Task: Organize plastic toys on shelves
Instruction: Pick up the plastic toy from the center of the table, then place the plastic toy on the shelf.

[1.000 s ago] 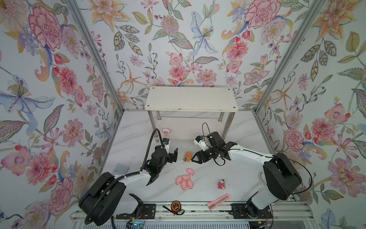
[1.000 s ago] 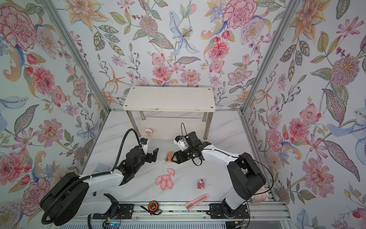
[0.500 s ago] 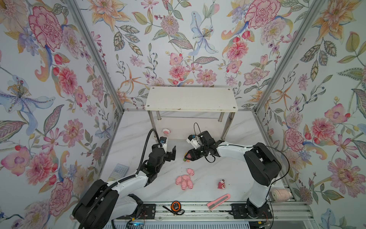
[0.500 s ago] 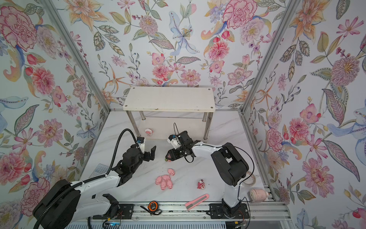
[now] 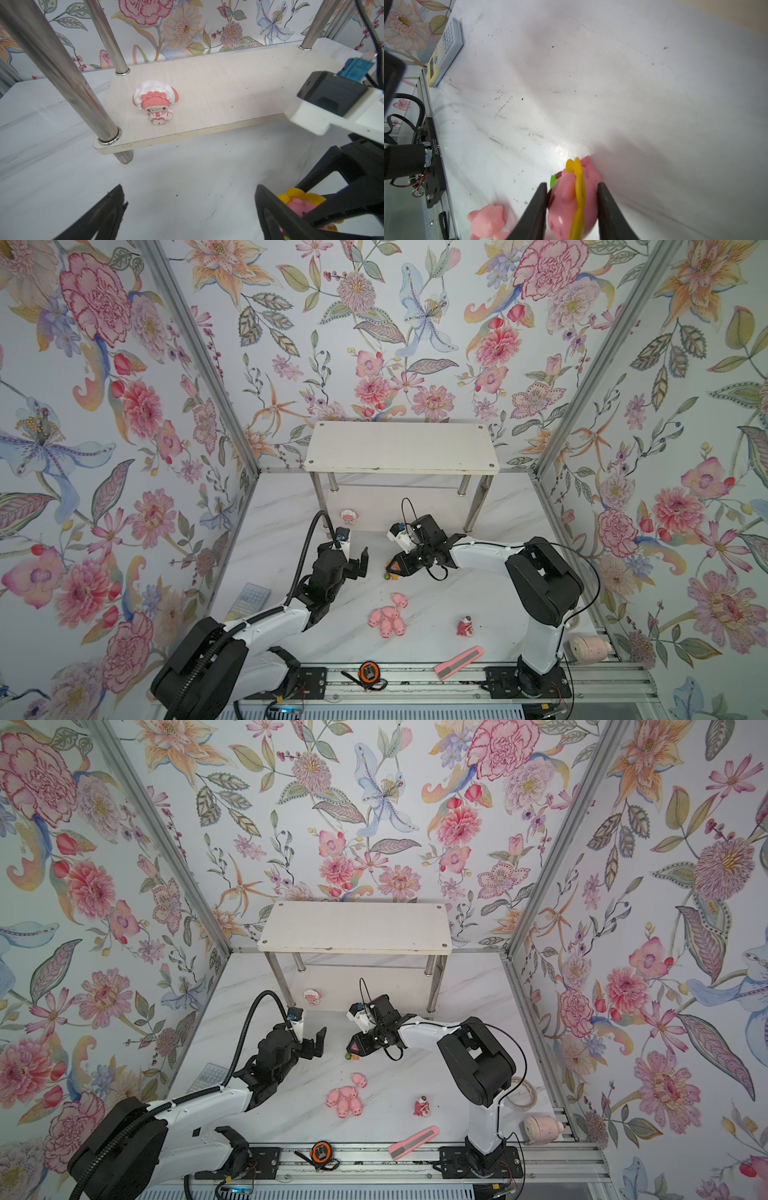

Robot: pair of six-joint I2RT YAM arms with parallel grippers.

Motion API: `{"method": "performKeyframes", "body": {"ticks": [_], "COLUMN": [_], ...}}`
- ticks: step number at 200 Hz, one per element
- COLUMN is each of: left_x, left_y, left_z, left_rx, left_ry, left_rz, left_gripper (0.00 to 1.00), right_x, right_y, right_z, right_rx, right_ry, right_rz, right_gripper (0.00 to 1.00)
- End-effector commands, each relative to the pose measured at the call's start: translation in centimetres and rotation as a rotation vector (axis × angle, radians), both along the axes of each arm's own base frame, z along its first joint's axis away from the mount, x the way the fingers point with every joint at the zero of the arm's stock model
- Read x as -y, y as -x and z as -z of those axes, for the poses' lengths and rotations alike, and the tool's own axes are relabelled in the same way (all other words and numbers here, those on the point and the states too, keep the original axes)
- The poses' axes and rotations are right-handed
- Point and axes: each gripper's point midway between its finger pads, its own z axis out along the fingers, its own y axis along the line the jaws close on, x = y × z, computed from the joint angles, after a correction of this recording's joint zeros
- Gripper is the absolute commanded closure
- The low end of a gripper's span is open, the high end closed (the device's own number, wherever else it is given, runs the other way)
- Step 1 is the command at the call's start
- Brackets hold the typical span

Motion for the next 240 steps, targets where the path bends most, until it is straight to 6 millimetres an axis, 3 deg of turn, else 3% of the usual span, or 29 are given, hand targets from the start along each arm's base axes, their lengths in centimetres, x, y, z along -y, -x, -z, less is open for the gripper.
{"method": "performKeyframes", "body": {"ticks": [1, 49, 71, 82, 114, 135, 153, 194, 240], "left_x": [-0.7, -1.9, -3.3, -4.1, -6.8, -9.8, -11.2, -11.5, -10.6], "left_y": [-0.5, 0.0, 0.3, 0.6, 1.3, 2.0, 2.5, 2.6, 1.9], "left_z": [-1.0, -2.0, -2.7, -3.0, -3.8, -4.3, -4.5, -4.8, -4.0], "left_rx": [0.019, 0.038, 0.057, 0.066, 0.089, 0.108, 0.12, 0.131, 0.103], "left_ry": [-0.005, -0.031, -0.056, -0.068, -0.092, -0.081, -0.055, -0.039, -0.038], "left_rz": [-0.034, -0.061, -0.108, -0.132, -0.235, -0.385, -0.442, -0.457, -0.424], "left_gripper": [0.02, 0.01, 0.01, 0.01, 0.01, 0.02, 0.02, 0.02, 0.02], "right_x": [0.0, -1.0, -1.4, -0.4, -0.1, -0.4, -0.9, -1.7, -2.2], "right_y": [0.0, -2.3, -4.6, -6.9, -9.8, -10.9, -11.5, -12.2, -13.2], "right_z": [-0.8, -5.8, -7.7, -8.3, -8.6, -8.3, -7.9, -7.8, -7.4], "right_rx": [0.036, 0.212, 0.281, 0.304, 0.337, 0.34, 0.342, 0.377, 0.413], "right_ry": [0.022, 0.006, 0.016, 0.021, 0.041, 0.056, 0.06, 0.078, 0.105], "right_rz": [-0.068, -0.249, -0.269, -0.241, -0.242, -0.253, -0.265, -0.274, -0.282], "right_gripper": [0.78, 0.86, 0.87, 0.87, 0.87, 0.87, 0.87, 0.88, 0.87]}}
